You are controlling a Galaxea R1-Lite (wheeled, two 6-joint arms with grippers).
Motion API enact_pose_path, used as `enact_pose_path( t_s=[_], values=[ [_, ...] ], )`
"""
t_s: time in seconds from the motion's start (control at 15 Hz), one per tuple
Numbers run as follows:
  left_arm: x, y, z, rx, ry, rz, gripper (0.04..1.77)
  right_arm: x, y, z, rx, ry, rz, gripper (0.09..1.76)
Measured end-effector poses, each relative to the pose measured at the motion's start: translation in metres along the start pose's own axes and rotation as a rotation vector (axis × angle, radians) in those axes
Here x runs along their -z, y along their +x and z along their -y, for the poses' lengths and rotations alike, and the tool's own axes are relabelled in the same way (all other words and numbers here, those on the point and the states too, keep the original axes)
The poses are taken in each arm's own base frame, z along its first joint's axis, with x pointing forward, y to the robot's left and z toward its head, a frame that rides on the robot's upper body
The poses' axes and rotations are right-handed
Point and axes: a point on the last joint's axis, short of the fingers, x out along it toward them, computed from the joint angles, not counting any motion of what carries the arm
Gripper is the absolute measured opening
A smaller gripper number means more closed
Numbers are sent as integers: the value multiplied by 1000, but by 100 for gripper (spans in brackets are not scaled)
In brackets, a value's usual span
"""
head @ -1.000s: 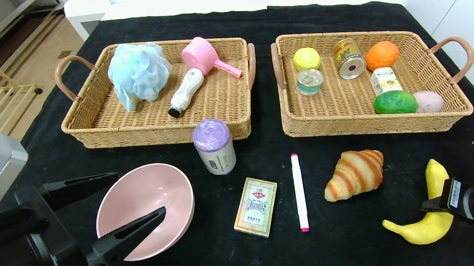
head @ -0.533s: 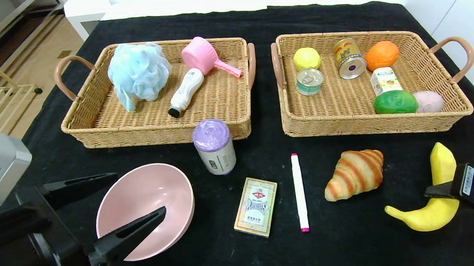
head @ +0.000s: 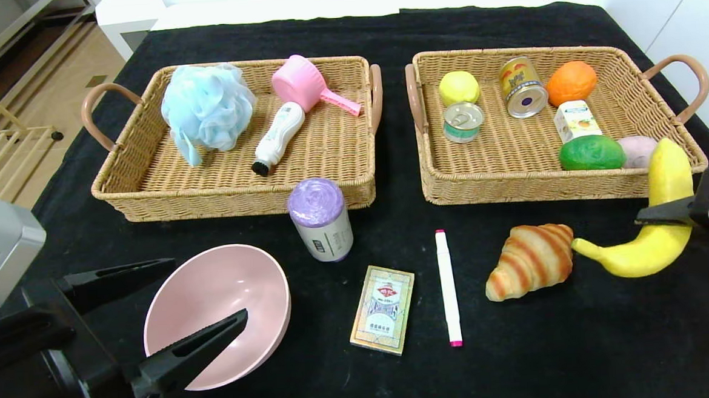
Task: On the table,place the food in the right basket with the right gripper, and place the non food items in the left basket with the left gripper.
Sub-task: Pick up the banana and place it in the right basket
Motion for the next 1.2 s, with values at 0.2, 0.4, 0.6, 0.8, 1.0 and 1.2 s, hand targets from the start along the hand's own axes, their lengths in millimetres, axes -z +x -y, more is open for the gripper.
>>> enact_pose_path(
  t_s=[0.2,0.4,0.6,0.8,1.0,1.2],
  values=[
    [0,0,0,0,0,-1,172,-17,-2,-16,-43,-26,49,66],
    [1,1,0,1,2,-7,172,-32,5,-31,-69,-35,79,66],
    [2,3,0,3,2,-16,172,-45,16,-43,-85,-37,99,66],
    [2,4,0,2,1,-14,172,-54,26,-51,-93,-71,114,66],
    [2,4,0,2,2,-15,172,-63,38,-59,-121,-75,149,66],
    [2,3,0,0,3,-9,172,-71,52,-67,-163,-70,211,66]
  ],
)
